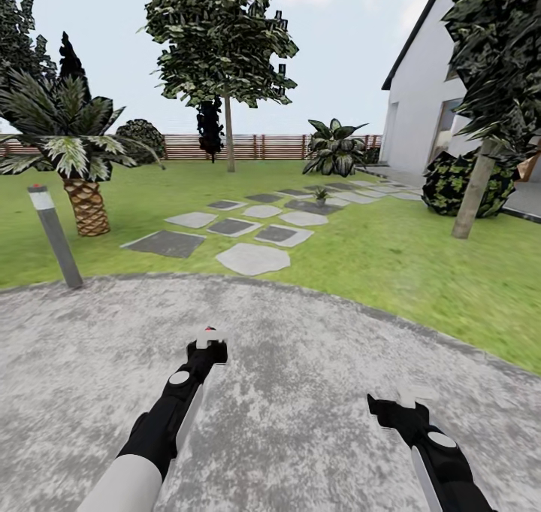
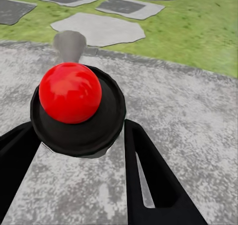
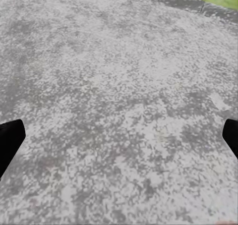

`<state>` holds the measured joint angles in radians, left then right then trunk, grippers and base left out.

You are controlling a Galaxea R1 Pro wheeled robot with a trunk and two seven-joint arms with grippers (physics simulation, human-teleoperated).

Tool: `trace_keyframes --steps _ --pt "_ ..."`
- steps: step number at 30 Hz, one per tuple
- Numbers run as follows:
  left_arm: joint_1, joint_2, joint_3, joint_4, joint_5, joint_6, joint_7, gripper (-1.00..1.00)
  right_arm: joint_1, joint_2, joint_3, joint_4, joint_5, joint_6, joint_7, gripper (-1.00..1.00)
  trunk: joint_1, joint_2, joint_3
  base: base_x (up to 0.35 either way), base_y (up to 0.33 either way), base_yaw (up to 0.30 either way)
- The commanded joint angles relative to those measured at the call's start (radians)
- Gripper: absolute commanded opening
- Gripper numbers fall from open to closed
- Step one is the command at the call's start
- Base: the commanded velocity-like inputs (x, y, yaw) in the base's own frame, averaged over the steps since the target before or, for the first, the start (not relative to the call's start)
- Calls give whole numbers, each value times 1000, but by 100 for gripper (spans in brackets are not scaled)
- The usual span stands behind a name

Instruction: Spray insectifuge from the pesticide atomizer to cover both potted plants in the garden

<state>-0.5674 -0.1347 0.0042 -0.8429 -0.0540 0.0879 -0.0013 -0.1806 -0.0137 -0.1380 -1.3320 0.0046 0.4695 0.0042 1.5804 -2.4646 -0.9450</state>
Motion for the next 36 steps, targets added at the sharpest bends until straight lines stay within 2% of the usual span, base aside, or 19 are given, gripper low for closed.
trace_keyframes --steps 1,14,25,36 --pt "0 0 0 -2 -6 6 0 -100 0 0 0 -1 1 5 0 100 0 0 -1 331 0 0" --pt "0 0 1 -1 -6 6 0 -100 0 -1 0 -2 0 6 0 100 0 0 -1 293 0 0" --pt "0 0 1 -1 -6 6 0 -100 0 0 0 -3 1 6 0 100 0 0 -1 16 0 32" --pt "0 0 1 -2 -6 6 0 -100 0 0 0 -3 2 6 0 100 0 0 -1 0 0 258"
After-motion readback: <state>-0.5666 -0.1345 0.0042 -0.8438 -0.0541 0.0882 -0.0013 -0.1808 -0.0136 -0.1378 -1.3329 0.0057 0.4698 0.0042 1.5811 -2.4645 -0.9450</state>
